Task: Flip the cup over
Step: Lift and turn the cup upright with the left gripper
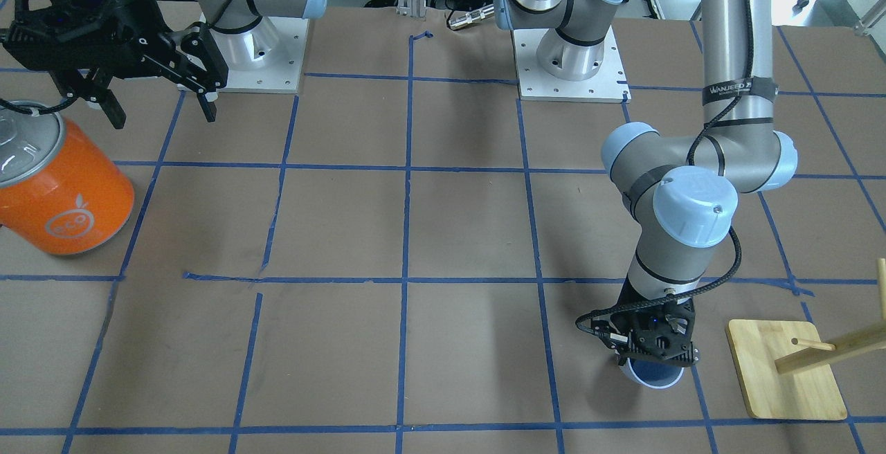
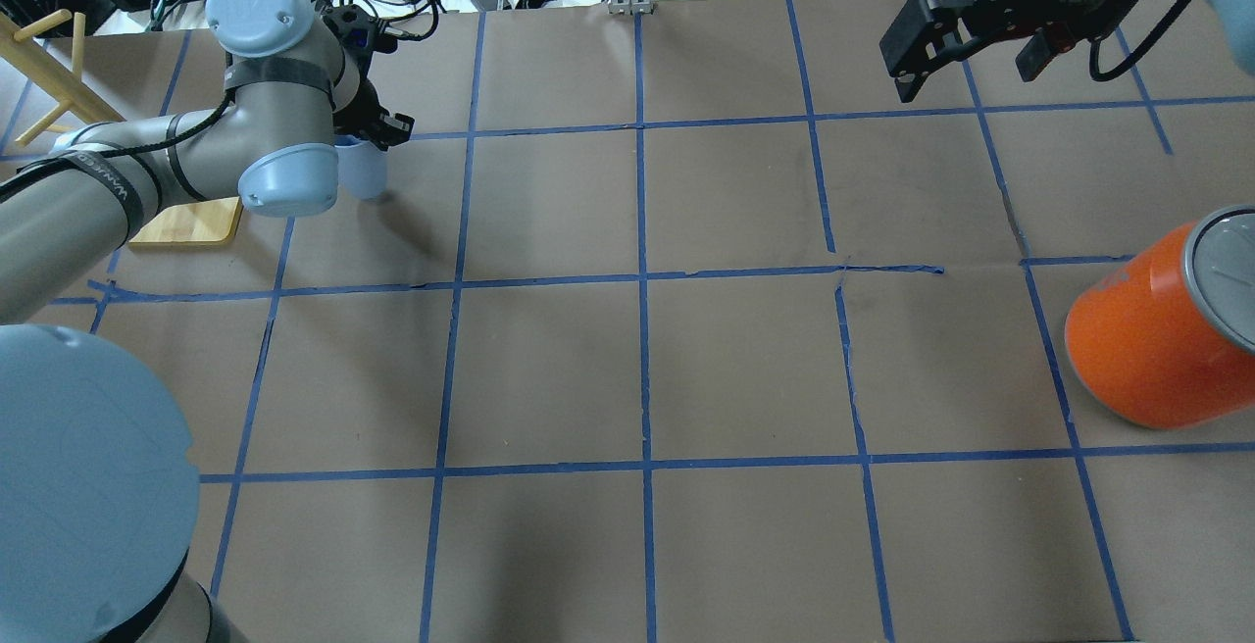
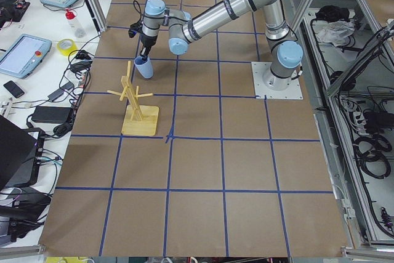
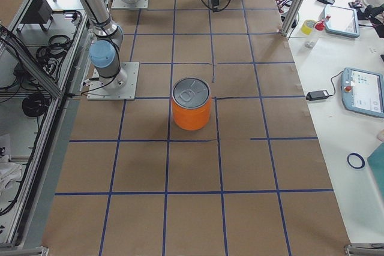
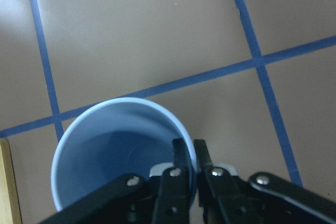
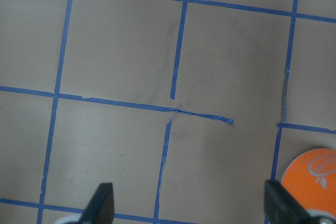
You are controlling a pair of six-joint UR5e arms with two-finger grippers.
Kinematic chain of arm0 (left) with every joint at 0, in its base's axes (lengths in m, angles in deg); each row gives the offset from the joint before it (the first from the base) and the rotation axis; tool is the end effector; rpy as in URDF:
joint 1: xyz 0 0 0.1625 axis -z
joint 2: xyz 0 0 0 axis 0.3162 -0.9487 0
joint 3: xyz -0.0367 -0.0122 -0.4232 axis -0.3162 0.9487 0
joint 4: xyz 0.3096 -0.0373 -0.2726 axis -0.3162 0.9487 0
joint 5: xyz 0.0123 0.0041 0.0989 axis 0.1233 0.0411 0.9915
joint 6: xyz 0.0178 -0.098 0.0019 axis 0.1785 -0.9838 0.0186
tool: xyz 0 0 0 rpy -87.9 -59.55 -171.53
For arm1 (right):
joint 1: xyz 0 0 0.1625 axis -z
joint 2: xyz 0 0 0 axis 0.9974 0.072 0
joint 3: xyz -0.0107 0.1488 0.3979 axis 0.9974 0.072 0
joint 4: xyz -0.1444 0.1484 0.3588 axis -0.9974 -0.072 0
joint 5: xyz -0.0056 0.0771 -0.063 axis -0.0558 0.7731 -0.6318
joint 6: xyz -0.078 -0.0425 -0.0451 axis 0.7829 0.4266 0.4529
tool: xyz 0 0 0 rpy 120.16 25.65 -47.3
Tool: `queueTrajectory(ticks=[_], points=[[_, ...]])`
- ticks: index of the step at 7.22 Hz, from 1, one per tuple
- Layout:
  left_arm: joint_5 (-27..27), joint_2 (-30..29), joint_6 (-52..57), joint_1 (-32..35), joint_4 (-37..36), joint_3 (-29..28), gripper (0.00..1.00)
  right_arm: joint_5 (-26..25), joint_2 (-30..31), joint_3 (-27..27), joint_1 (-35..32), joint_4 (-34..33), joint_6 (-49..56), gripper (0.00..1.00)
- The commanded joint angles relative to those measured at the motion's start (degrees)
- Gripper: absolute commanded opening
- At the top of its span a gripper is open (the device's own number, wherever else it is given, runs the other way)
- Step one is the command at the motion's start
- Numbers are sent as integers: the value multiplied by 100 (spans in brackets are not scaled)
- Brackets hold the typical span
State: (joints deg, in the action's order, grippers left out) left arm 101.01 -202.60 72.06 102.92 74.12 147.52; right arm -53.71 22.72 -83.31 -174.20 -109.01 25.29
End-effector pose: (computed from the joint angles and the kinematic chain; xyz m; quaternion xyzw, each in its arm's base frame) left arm -0.0655 -0.6582 0.2550 0.1196 0.9797 -0.1497 0.0584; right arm 0.1200 -0.4924 0.5430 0.0681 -0.9944 0.0806 0.0031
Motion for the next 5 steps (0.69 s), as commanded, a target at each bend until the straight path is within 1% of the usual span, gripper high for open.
queueTrajectory(ticks=[1,3,4,5], points=[[-7,-13,-72,-2,-3,17,0,-10,3,0,0,-5,-49,100],[11,-48,-90,-2,6,17,0,-10,3,0,0,-5,-49,100],[-7,-57,-99,-2,6,26,3,-19,3,0,0,-5,-49,100],[-7,-57,-143,-2,6,26,20,-19,12,0,0,-5,-49,100]])
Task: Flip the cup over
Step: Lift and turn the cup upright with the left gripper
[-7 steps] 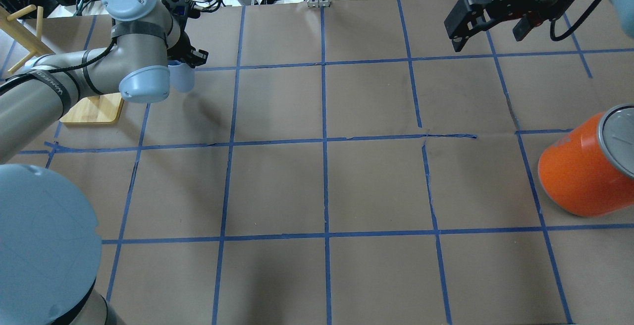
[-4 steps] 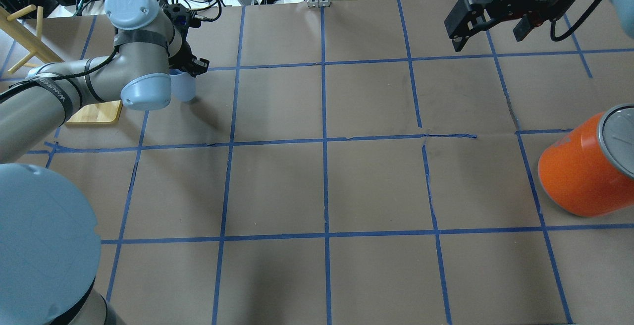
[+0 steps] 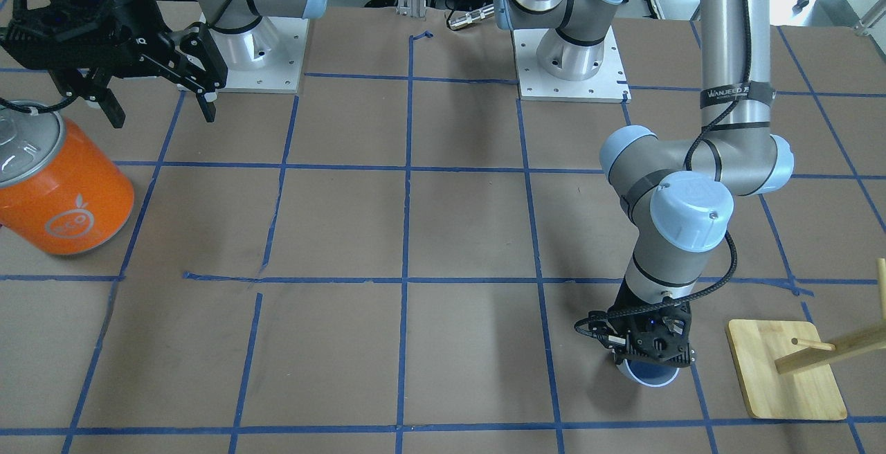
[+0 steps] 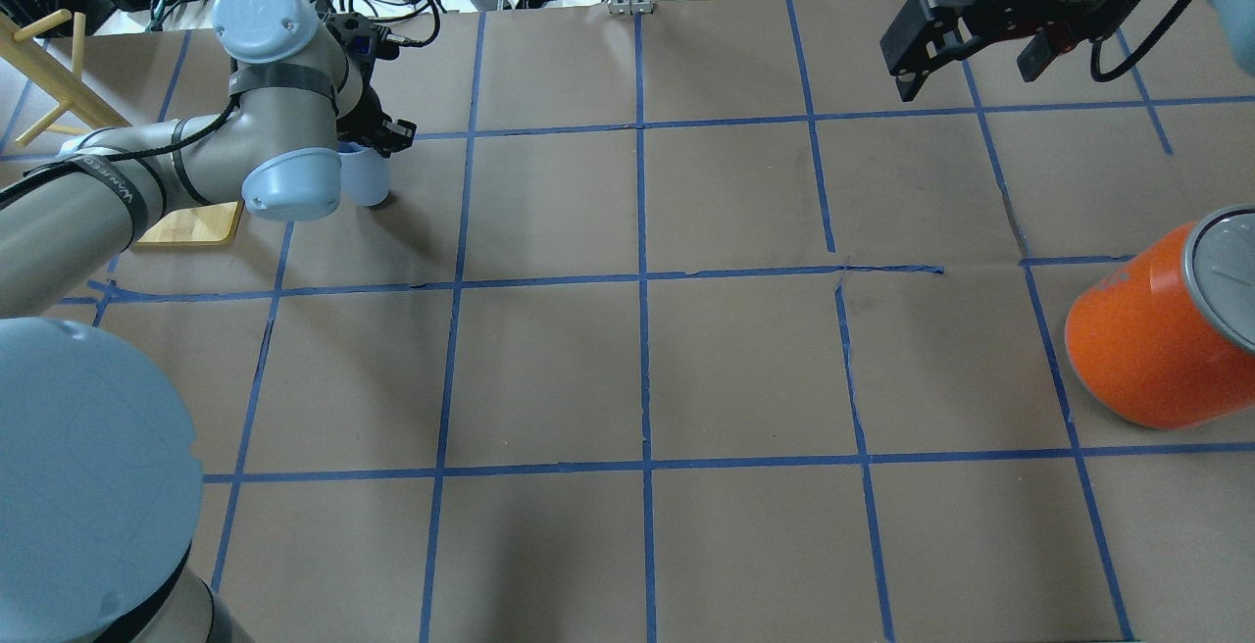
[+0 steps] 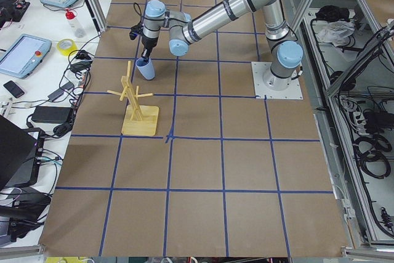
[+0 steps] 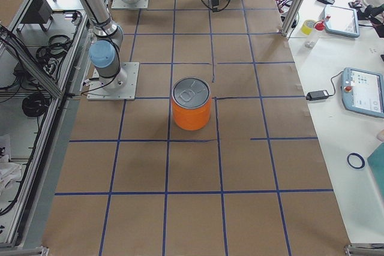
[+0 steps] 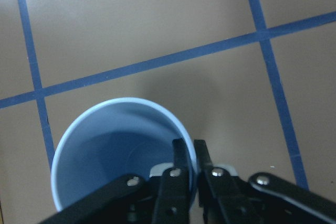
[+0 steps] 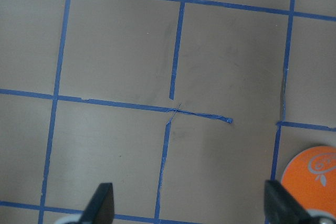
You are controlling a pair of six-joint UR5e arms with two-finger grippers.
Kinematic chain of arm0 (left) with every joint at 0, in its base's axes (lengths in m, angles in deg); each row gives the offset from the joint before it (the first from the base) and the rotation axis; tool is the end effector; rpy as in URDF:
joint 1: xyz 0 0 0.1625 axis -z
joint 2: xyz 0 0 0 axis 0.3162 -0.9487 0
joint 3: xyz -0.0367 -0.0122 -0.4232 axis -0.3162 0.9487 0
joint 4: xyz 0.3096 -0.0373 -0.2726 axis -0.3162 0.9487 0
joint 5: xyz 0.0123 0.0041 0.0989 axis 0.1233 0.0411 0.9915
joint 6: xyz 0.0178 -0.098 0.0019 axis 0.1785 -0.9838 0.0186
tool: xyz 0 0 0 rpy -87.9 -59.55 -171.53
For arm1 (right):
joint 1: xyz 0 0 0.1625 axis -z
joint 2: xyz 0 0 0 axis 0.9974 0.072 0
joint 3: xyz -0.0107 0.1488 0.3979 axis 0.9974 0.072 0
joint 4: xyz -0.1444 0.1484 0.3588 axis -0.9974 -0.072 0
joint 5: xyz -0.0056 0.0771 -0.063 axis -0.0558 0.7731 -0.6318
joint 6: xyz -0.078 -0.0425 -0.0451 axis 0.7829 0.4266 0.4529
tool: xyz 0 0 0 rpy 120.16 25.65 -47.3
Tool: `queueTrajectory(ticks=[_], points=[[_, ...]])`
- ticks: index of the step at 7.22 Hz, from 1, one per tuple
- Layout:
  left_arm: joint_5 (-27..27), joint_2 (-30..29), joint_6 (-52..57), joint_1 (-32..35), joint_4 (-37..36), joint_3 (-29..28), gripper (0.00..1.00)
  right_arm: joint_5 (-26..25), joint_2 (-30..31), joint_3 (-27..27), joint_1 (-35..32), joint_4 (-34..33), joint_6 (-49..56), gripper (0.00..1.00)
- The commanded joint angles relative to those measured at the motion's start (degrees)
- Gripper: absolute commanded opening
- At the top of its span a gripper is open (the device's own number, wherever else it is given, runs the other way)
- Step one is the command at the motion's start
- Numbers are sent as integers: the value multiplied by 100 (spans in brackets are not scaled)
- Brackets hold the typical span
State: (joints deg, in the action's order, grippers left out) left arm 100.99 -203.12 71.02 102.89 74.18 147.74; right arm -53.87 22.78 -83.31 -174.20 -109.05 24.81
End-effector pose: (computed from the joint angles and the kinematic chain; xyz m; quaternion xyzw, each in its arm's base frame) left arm -0.0652 -0.6578 0.2473 0.1108 0.9819 -0.1435 0.0555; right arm 0.1197 -0.4920 0.5436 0.0638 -0.9946 0.0814 0.0042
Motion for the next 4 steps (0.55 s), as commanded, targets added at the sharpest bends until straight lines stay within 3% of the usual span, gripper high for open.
queueTrajectory(ticks=[1,2,3,4], points=[[-5,4,-56,9,9,-6,41,6,6,0,0,-9,0,100],[4,21,-65,9,18,-6,80,6,6,0,0,-9,0,100],[30,143,-82,9,114,-14,100,14,-3,0,0,34,0,100],[91,318,-91,61,593,-93,100,14,6,9,0,104,0,100]])
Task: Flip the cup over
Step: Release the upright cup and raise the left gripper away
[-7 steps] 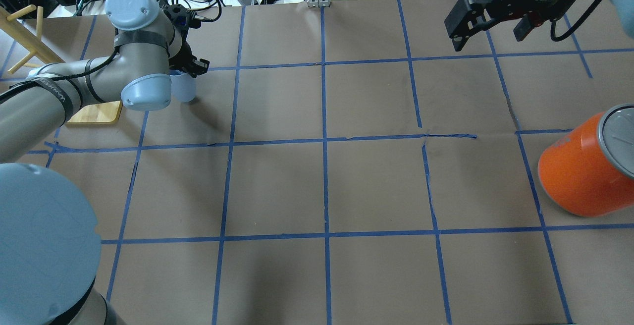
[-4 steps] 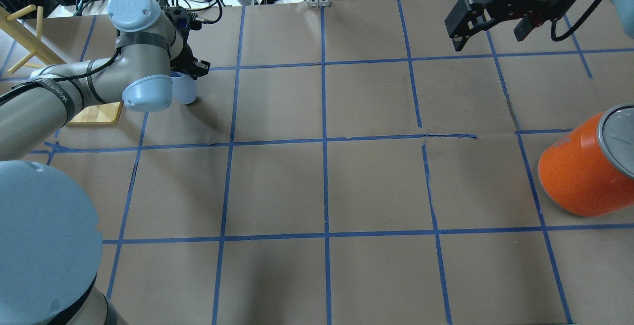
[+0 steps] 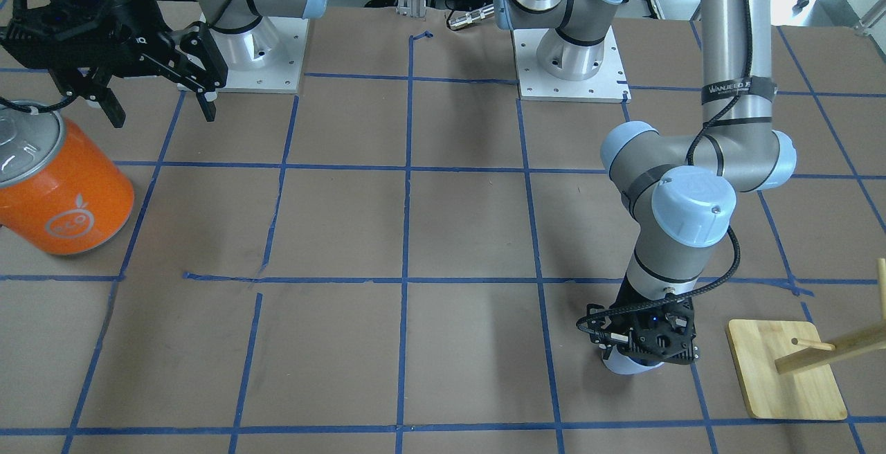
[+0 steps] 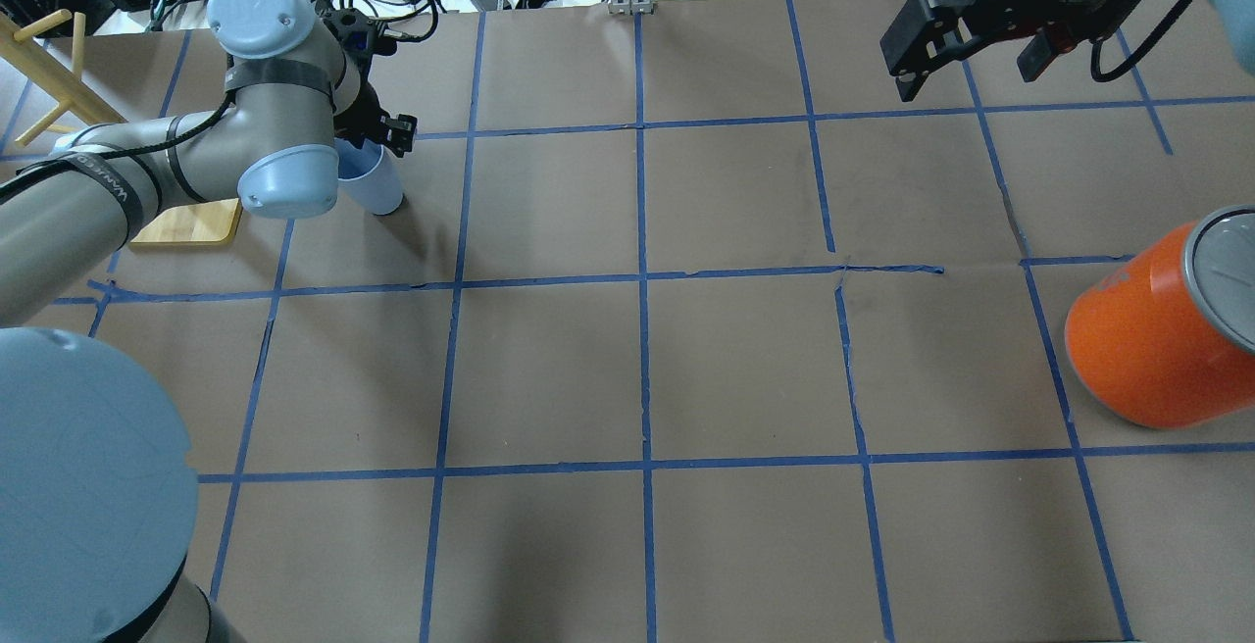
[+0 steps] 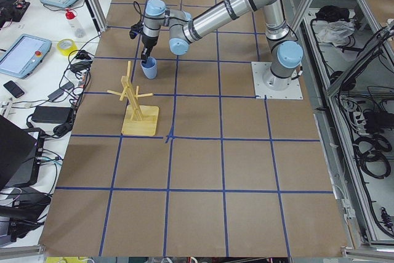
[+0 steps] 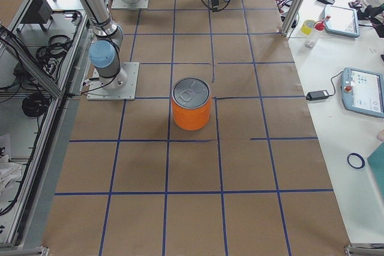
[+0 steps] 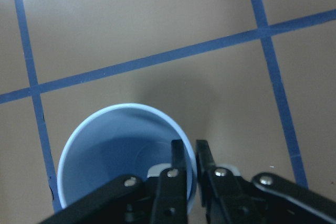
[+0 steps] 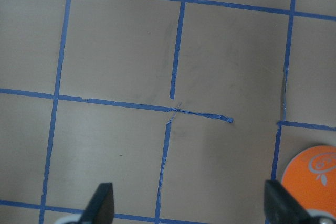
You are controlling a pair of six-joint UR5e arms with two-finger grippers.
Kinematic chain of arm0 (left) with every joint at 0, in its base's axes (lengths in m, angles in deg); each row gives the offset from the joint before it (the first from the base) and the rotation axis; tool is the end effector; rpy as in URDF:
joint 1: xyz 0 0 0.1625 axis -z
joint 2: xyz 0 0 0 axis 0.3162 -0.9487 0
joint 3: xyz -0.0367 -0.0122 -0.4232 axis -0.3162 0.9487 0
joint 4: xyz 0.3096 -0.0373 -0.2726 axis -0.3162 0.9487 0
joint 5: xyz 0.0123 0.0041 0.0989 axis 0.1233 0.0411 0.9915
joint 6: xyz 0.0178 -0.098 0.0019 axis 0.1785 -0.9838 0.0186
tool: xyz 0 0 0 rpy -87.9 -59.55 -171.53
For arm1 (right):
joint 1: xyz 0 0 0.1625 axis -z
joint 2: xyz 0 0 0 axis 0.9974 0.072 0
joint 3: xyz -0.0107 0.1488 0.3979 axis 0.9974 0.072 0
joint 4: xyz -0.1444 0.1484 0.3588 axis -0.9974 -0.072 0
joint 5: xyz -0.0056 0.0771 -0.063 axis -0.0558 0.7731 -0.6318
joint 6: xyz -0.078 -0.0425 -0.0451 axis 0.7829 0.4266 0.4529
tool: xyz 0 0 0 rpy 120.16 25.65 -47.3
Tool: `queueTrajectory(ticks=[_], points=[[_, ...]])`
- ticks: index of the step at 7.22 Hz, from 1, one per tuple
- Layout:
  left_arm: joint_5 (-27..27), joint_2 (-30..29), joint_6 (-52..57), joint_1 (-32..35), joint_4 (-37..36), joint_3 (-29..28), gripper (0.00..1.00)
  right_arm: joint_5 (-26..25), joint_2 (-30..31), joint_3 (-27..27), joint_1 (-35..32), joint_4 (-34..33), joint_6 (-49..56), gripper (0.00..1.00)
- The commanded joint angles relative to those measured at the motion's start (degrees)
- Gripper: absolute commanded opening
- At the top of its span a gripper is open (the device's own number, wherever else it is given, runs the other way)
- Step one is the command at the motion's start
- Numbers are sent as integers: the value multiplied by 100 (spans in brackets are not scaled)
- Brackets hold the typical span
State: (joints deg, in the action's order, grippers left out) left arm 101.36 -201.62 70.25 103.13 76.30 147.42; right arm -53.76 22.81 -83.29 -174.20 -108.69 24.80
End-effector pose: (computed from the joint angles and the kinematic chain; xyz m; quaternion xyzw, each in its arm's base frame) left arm -0.0676 -0.6543 0.2621 0.1059 0.9827 -0.1408 0.0568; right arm 0.1199 -0.4913 0.5433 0.0638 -0.9948 0.0788 0.0030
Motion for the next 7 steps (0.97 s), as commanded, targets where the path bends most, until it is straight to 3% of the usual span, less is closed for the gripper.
queueTrajectory(ticks=[1,4,6,7], points=[[80,476,-32,38,882,-122,100,-5,3,59,0,382,0,100],[72,1495,-399,38,3637,-1077,100,3,3,42,0,350,-9,100],[11,2180,-445,12,4888,-1238,100,4,3,42,0,341,-9,100],[54,2436,-567,38,5016,-1195,100,4,3,42,0,341,-9,100]])
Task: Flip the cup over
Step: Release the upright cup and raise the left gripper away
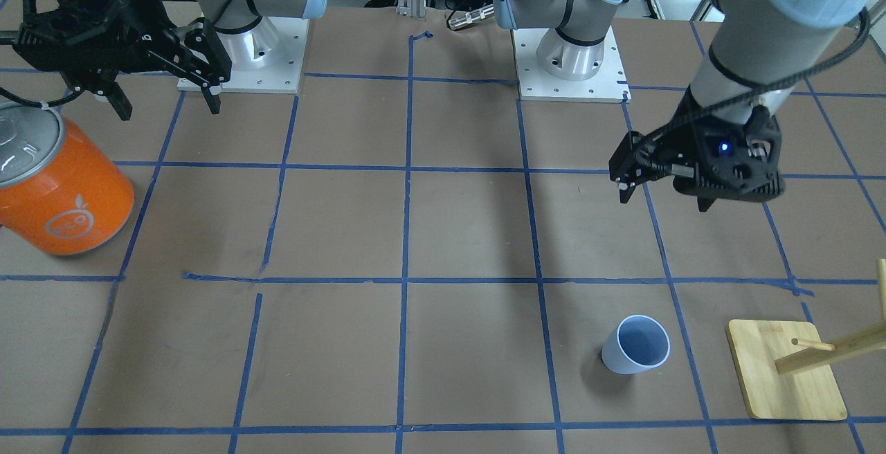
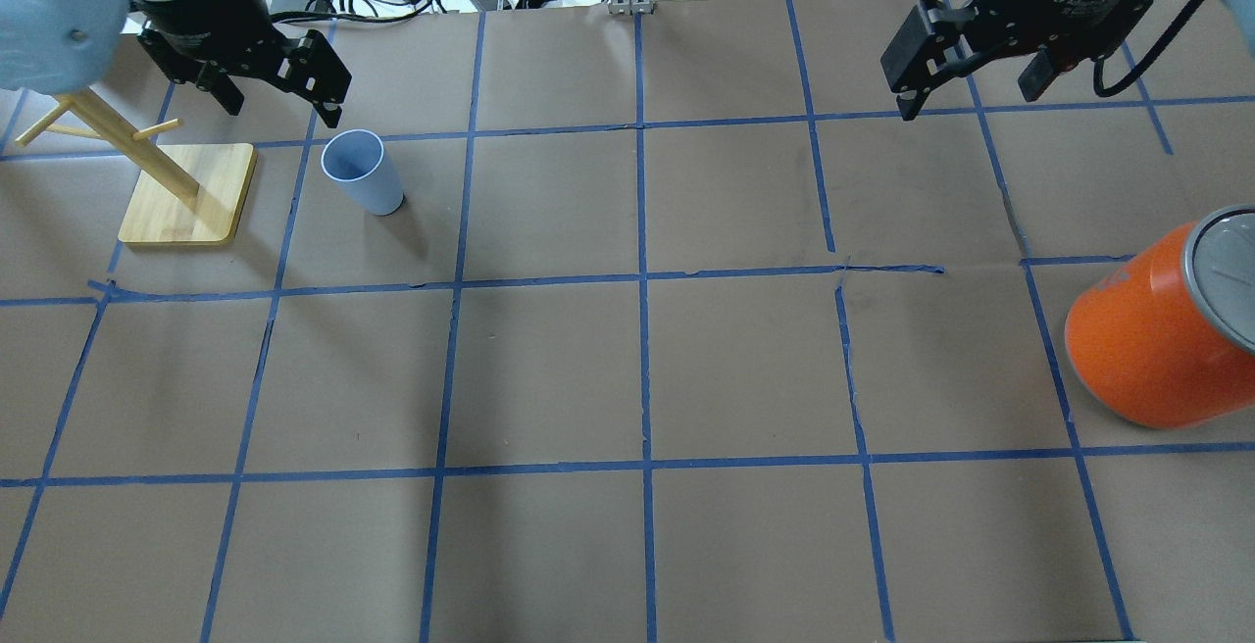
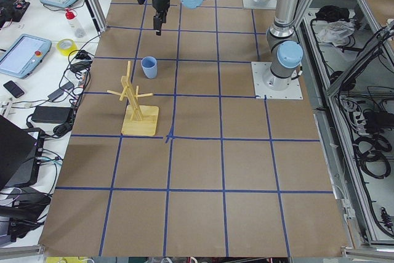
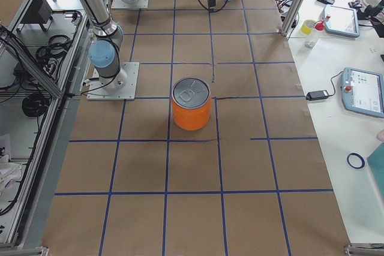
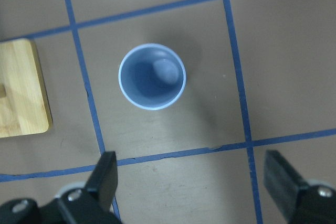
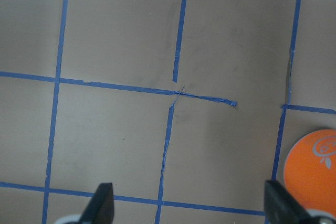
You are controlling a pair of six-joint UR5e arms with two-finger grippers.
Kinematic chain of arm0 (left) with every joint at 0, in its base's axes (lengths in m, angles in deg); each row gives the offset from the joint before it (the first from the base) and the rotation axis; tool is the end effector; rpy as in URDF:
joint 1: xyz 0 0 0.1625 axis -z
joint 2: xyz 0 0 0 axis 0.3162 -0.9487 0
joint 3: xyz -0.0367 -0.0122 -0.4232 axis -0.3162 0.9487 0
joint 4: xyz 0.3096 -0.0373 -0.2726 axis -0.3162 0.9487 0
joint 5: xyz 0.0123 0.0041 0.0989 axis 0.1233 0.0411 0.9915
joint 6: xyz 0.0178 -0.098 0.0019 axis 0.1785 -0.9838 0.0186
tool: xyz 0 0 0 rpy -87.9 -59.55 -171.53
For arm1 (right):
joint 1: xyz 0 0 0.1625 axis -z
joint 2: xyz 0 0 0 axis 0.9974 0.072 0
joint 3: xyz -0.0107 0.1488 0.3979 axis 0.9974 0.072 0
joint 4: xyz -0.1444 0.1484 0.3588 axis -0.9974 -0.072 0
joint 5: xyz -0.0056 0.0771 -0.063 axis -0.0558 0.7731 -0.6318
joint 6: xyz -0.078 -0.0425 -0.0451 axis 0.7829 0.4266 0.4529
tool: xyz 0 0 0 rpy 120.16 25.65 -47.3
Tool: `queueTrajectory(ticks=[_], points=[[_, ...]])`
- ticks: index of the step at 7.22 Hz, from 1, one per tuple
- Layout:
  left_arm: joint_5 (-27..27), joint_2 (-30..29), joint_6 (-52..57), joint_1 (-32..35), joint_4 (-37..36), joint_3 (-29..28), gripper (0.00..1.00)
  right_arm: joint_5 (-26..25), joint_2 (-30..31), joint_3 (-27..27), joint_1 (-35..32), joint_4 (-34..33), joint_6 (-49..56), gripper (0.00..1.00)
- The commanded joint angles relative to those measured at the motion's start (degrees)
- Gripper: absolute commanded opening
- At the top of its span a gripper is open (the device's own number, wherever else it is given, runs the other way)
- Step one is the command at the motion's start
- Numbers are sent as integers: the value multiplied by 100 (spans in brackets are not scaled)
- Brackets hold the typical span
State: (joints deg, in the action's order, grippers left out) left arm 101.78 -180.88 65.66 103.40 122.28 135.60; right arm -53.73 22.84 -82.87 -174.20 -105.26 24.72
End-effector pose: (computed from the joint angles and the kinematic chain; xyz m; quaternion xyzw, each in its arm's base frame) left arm -0.0789 -0.5525 0.4889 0.0726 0.9963 -0.0274 0.0360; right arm 0.1201 -0.4864 0.5406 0.0631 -0.9966 0.0530 0.0003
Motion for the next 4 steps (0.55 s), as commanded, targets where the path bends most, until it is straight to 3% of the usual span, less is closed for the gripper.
queueTrajectory(ticks=[1,4], points=[[-74,512,-423,28,786,40,100,0,0,0,0,-1,0,100],[-398,716,-880,63,860,277,100,0,17,-8,0,-1,-9,100]])
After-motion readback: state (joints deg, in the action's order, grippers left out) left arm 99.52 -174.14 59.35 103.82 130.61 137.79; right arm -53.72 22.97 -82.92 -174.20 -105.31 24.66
